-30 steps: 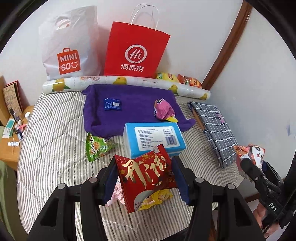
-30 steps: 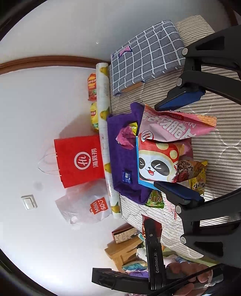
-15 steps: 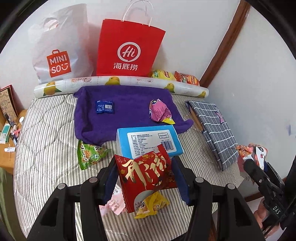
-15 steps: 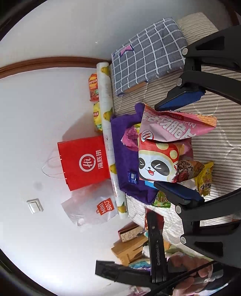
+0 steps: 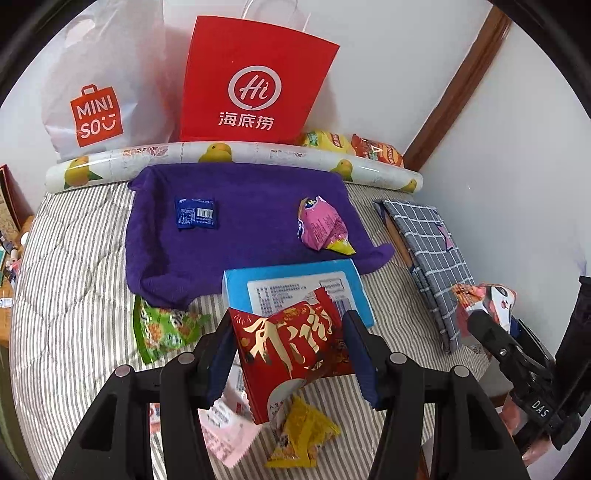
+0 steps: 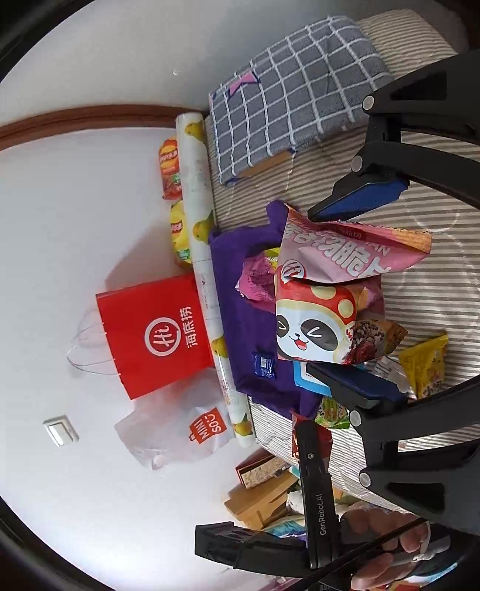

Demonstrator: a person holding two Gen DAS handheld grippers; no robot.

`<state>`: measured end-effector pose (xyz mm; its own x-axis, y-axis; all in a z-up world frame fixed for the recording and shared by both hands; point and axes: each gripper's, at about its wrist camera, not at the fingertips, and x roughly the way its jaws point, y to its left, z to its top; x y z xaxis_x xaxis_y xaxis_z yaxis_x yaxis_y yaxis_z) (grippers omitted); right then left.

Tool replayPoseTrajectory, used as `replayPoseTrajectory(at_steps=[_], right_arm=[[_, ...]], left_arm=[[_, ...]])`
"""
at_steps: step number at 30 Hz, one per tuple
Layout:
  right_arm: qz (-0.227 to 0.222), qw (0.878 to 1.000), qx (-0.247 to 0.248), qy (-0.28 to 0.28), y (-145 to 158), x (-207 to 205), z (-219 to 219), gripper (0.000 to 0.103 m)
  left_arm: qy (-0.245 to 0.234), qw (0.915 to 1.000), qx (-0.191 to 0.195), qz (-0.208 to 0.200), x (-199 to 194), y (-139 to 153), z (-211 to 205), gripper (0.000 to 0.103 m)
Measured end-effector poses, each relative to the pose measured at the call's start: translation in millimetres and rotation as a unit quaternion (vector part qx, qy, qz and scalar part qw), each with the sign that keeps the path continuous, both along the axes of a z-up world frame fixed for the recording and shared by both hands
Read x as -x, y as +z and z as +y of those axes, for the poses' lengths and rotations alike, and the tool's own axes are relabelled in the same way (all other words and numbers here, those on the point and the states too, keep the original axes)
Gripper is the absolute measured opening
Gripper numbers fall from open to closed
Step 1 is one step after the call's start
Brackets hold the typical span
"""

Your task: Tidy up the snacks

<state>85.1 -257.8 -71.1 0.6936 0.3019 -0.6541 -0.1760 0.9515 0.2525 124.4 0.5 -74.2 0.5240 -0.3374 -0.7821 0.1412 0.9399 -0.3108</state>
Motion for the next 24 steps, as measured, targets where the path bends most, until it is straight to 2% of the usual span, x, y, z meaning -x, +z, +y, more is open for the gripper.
replayPoseTrajectory(at_steps=[9,24], right_arm=[[0.002,1.0,0.016,0.015,-12,-55,11,0.073],[0.013,0.999,0.032,0.016,-26,-157,16,0.073]], left_arm=[[0.019,0.9998,-0.002,-0.003,-36,-6,12,0.054],[0.068,0.9972,-0.023,0.02,-105,-33,53,0.054]])
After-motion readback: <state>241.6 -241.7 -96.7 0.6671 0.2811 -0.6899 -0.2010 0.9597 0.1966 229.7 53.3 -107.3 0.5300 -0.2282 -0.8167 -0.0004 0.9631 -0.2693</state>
